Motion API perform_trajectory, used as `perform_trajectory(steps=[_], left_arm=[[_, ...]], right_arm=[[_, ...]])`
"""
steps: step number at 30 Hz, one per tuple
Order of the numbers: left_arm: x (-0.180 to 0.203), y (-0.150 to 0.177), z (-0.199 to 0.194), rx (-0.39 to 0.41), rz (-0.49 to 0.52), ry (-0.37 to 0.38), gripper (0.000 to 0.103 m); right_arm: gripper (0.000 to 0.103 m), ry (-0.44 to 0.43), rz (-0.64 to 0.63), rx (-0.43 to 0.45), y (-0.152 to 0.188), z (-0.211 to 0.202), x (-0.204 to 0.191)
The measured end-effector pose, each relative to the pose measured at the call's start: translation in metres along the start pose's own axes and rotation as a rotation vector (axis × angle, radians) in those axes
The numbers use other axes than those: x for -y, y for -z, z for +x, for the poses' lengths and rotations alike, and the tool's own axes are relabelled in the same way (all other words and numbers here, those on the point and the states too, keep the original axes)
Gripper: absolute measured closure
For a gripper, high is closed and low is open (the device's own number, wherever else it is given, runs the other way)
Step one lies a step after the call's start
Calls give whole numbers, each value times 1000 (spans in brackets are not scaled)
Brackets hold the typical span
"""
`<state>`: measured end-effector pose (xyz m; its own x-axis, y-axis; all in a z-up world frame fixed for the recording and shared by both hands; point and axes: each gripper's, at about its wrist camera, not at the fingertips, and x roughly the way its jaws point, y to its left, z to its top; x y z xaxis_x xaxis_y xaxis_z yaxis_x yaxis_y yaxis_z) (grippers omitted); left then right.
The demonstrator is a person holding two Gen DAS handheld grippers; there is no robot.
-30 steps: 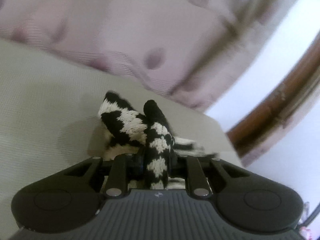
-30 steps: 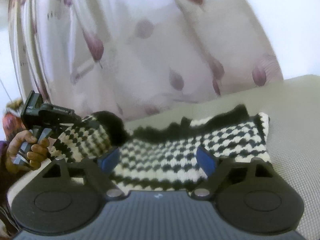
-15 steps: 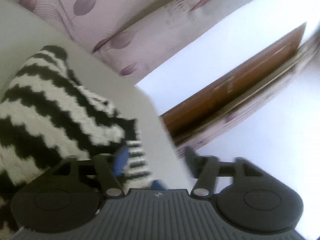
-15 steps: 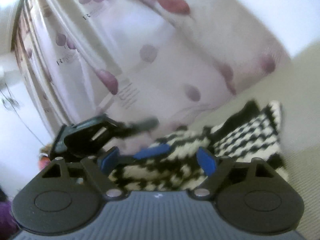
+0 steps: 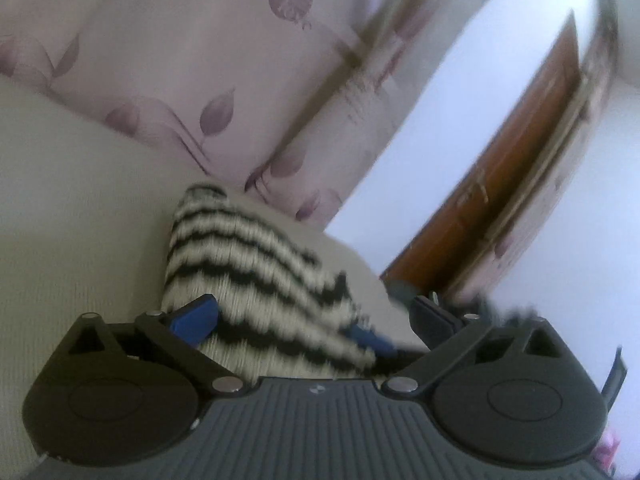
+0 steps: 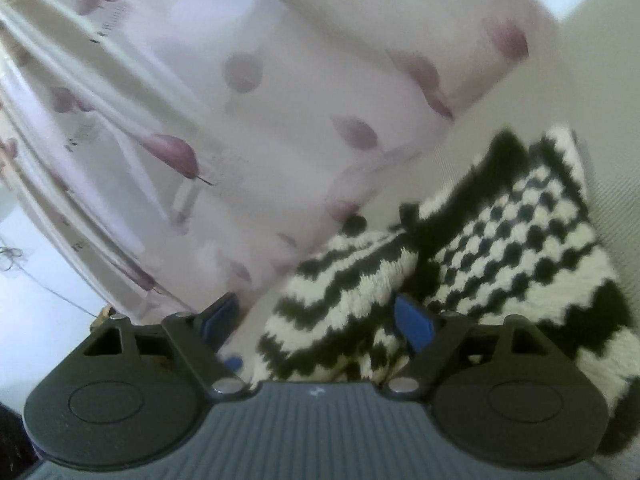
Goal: Fold small clothes
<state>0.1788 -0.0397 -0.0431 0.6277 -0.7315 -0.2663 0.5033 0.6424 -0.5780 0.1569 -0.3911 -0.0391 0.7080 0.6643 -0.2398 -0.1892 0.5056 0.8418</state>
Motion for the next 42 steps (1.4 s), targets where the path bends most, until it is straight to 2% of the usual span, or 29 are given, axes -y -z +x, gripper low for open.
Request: perform_trajectory(steps=[2, 4, 6, 7, 8, 12, 16, 19, 21, 22, 23, 24, 30, 34, 36, 37, 40, 42], left_arm=[[0, 14, 0, 2, 38, -5, 4], [3, 26, -3, 24, 88, -13, 3], [6, 32, -6, 46, 116, -20, 1], [7, 33, -8, 63, 122, -21, 0], [6, 35, -10, 81, 117, -29, 0], [-1, 37, -22, 145, 49, -66, 0], [-12, 34, -27, 166, -32, -85, 0], [-11, 35, -30, 164, -31, -80, 0], [-8, 35, -29, 161, -10, -77, 0], [-5, 35, -29, 158, -1, -75, 0], [-4, 36, -28, 155, 7, -77, 0], [-3, 36, -27, 152, 11, -80, 0], [-10, 34, -23, 146, -23, -91, 0], [-11, 34, -23, 145, -33, -99, 0], [-11, 35, -23, 144, -33, -107, 0], [-11, 35, -23, 145, -35, -111, 0], [-12, 34, -24, 149, -50, -126, 0], [-13, 34, -24, 154, -59, -130, 0]], right_arm=[[17, 8, 30, -32, -1, 14, -1], [19, 52, 40, -59, -1, 27, -6], [42, 93, -8, -64, 1, 38, -16], [78, 124, -46, -79, 1, 45, -22], [86, 163, -80, -98, 3, 52, -26], [88, 204, -204, -101, 3, 60, -36], [86, 150, -131, -108, -6, 46, -29], [83, 179, -89, -71, -7, 26, -26], [63, 178, -78, -40, -6, 8, -22], [36, 171, -67, -29, -4, 1, -20], [16, 165, -57, -24, -4, -2, -19], [15, 161, -45, -21, -3, -4, -17], [15, 155, 3, -69, 2, 26, -18], [18, 223, -60, -84, 11, 51, -36], [64, 273, -129, -94, 14, 64, -42], [79, 290, -176, -107, 13, 69, -44], [83, 263, -267, -87, -2, 66, -48], [85, 217, -306, -54, -24, 51, -59]])
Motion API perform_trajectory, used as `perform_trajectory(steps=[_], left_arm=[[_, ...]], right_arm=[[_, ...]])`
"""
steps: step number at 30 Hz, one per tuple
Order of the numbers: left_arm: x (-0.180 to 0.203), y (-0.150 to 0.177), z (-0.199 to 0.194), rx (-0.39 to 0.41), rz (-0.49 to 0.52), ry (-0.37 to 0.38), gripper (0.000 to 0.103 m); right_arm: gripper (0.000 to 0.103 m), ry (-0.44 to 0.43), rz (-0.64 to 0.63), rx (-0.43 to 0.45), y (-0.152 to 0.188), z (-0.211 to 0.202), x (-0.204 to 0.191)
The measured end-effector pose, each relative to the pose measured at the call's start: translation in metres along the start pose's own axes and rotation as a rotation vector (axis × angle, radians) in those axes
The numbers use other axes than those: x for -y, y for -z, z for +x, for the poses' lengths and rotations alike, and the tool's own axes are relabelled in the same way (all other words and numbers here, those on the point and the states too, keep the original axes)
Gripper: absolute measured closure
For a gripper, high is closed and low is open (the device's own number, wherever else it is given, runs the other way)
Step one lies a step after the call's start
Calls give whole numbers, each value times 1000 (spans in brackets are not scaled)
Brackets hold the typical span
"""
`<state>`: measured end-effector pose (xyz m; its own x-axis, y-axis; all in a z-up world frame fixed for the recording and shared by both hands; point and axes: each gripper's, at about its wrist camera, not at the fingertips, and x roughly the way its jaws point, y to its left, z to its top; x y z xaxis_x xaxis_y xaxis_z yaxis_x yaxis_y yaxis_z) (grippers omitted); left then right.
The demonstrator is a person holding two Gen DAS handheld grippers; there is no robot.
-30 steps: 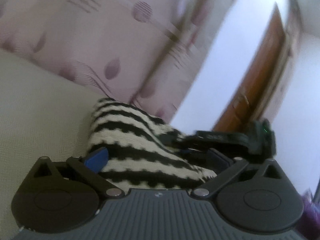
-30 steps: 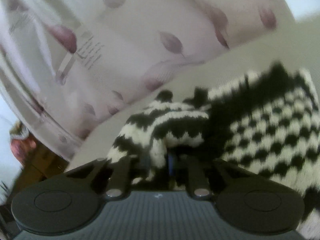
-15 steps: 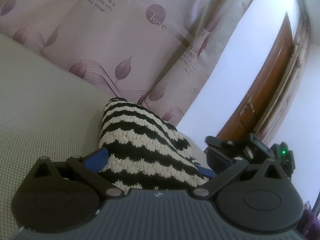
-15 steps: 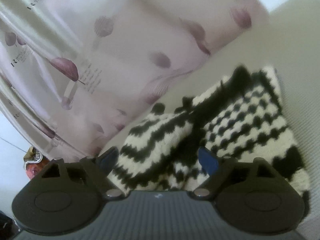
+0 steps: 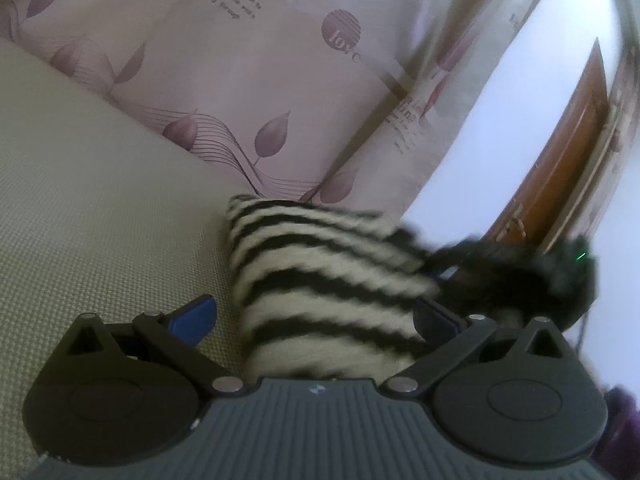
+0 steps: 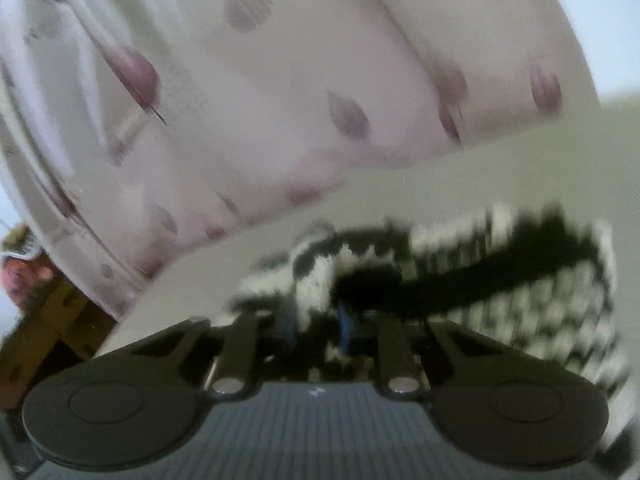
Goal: Fold small clothes
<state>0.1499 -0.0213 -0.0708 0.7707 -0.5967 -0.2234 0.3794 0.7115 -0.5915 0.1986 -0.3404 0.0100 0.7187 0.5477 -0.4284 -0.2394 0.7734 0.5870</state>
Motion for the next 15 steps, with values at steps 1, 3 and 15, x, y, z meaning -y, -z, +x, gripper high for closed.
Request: perform_trajectory(steps=[1, 3, 15], left_arm=[[0, 0, 0, 0, -1, -3, 0], [0, -1, 0, -3, 0, -5, 0], [-2, -3, 0, -3, 6, -34, 0]], right_arm=[[86, -9, -31, 23, -13, -11, -2], [86, -8, -92, 55, -32, -28, -2], [86, 99, 60, -24, -7, -27, 112]])
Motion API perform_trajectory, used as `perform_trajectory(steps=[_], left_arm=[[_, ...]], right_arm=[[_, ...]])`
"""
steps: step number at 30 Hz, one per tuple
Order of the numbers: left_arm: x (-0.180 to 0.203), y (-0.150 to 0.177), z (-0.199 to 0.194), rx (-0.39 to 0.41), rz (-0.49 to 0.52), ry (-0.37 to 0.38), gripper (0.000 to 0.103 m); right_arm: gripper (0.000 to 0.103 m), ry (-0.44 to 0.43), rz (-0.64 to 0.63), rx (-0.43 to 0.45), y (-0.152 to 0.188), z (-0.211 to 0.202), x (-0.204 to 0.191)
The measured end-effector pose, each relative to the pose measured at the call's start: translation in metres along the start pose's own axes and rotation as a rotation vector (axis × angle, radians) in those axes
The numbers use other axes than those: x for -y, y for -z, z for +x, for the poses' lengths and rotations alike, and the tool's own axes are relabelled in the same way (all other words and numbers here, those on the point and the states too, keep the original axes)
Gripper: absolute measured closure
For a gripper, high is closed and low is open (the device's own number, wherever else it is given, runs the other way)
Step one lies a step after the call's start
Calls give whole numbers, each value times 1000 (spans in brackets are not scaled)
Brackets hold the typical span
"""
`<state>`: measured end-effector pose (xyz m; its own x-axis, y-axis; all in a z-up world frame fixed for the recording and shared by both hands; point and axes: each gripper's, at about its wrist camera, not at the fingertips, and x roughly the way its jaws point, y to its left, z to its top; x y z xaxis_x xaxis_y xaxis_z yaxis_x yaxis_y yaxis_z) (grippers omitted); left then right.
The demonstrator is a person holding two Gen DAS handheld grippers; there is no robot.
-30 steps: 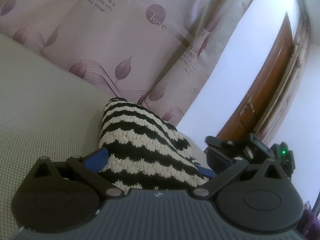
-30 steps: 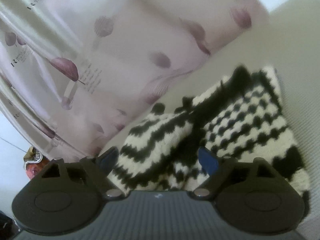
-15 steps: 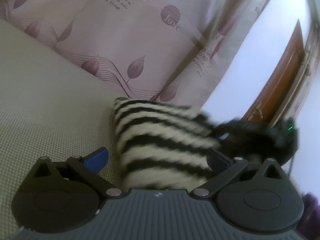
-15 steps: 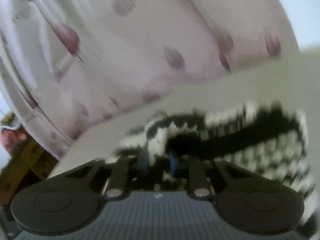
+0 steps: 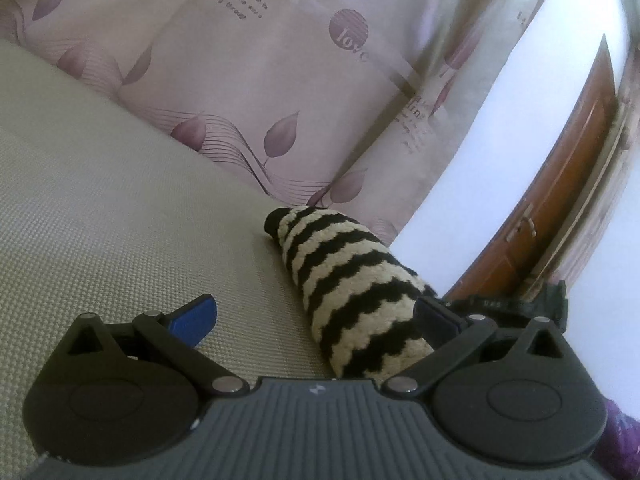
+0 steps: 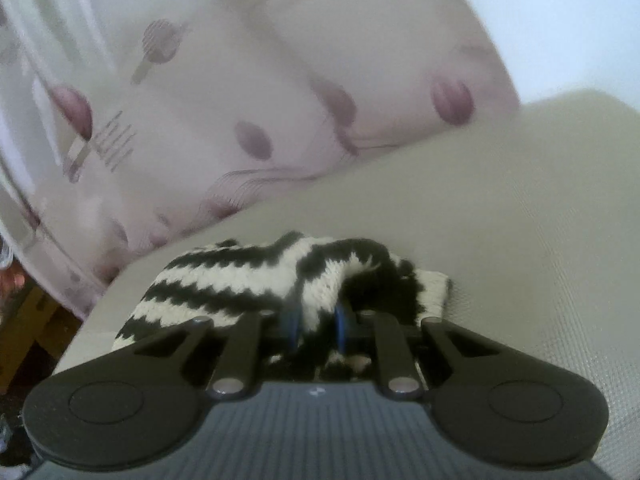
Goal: Fold small clothes
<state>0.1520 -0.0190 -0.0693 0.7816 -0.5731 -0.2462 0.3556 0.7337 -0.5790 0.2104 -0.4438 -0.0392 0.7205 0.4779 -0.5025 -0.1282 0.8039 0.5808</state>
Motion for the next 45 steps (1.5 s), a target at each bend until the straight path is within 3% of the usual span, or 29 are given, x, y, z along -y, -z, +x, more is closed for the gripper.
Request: perform_trajectory(steps=[5, 8, 10, 11, 13, 15, 17, 19, 24, 26, 29, 31, 34, 37, 38, 40, 42, 45], left_arm=[[0, 0, 1, -2, 2, -9, 0], [0, 0, 1, -1, 13, -11, 0], [2, 1, 0, 2, 31, -12, 0], [4, 0, 1, -5, 42, -10, 0], [9, -1, 4, -33, 72, -15, 0], [19, -4, 2, -25, 117, -7, 0], [31, -8, -2, 5, 159, 19, 0], [47, -13, -3, 53, 220, 21, 0], [80, -15, 10, 84, 305, 8, 7], [91, -11, 14, 67, 341, -8, 7], [96, -2, 13, 44, 381, -12, 8], [96, 4, 13, 25, 414, -24, 8], [96, 10, 15, 0, 432, -37, 7], [100, 9, 15, 44, 406, -12, 9], [103, 10, 16, 61, 416, -3, 12], [113, 12, 21, 80, 463, 3, 36], [120, 14, 29, 66, 477, 29, 52], [124, 20, 40, 51, 477, 60, 52]], right_arm=[[86, -15, -75, 62, -18, -25, -15], [86, 62, -170, -13, -21, -16, -16], [84, 64, -154, -105, -16, 3, -4], [81, 55, -125, -102, -11, 5, 4], [80, 35, -24, -47, -9, -5, 17], [80, 29, 30, 61, -7, -29, 18], [78, 18, -39, 147, -1, -62, 0], [78, -62, -122, 175, 8, -84, -20], [78, -79, -350, 127, 40, -87, -64], [80, -25, -402, 51, 54, -75, -68], [85, 73, -405, -45, 80, -65, -47], [85, 6, -296, 2, 89, -72, -30], [85, 2, -311, 19, 92, -71, -29], [85, -20, -296, 20, 89, -71, -26], [85, -33, -277, 22, 88, -71, -22], [85, -51, -252, 24, 86, -73, -17], [85, -59, -243, 26, 87, -73, -15], [85, -61, -241, 28, 87, -75, -15]])
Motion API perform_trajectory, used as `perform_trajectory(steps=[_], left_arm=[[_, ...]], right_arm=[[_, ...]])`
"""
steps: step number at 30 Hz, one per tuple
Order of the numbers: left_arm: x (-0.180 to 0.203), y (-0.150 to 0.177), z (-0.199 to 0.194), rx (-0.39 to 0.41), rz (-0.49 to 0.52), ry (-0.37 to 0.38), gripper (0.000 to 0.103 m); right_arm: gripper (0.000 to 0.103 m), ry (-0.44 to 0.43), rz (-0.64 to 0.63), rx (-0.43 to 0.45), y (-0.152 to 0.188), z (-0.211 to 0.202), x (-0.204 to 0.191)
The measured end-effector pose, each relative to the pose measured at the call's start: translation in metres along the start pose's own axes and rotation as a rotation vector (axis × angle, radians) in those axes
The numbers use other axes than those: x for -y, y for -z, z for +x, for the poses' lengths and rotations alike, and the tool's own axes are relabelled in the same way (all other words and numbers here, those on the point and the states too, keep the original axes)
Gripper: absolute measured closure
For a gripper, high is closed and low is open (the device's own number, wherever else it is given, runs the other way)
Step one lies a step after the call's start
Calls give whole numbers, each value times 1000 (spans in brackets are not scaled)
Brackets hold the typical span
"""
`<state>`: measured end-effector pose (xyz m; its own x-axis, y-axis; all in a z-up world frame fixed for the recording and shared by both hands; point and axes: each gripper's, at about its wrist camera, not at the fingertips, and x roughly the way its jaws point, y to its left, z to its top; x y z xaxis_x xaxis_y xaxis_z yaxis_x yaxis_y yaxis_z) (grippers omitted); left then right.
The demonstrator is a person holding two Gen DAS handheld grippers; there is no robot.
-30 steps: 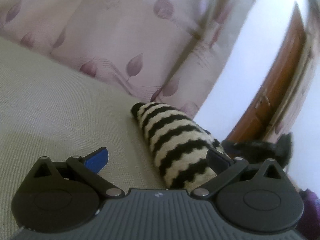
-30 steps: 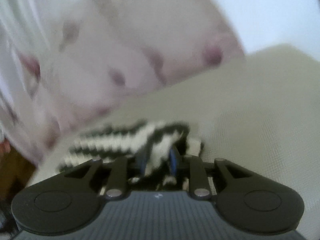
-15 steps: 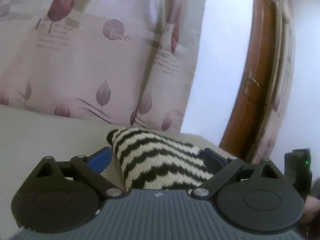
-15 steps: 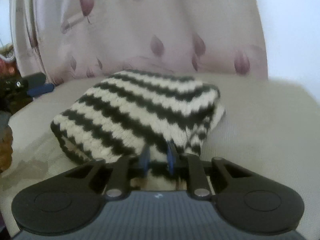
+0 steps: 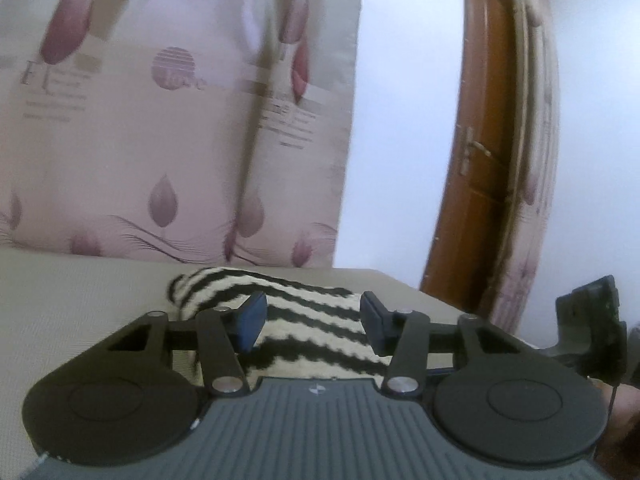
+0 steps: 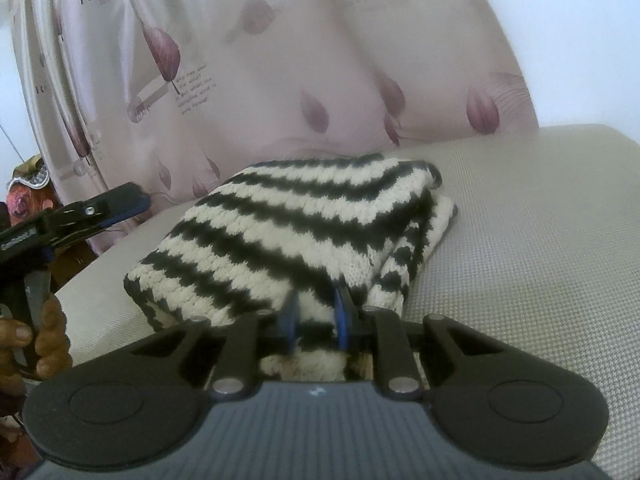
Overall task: Fold small clothes
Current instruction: 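Press the folded cardigan bundle with both grippers to flatten it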
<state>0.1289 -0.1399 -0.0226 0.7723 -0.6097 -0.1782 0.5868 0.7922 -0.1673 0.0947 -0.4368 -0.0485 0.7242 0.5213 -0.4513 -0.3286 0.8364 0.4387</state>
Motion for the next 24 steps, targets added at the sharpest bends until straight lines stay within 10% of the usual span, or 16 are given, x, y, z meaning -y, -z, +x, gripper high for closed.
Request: perform_trajectory(steps=[9, 24], left_arm=[[-18, 31, 26, -245, -99, -54, 62], [-9, 33, 25, -236, -50, -77, 59]], right_arm=[[85, -21, 26, 1, 0, 0, 4], [83, -52, 68, 122, -30, -28, 1]])
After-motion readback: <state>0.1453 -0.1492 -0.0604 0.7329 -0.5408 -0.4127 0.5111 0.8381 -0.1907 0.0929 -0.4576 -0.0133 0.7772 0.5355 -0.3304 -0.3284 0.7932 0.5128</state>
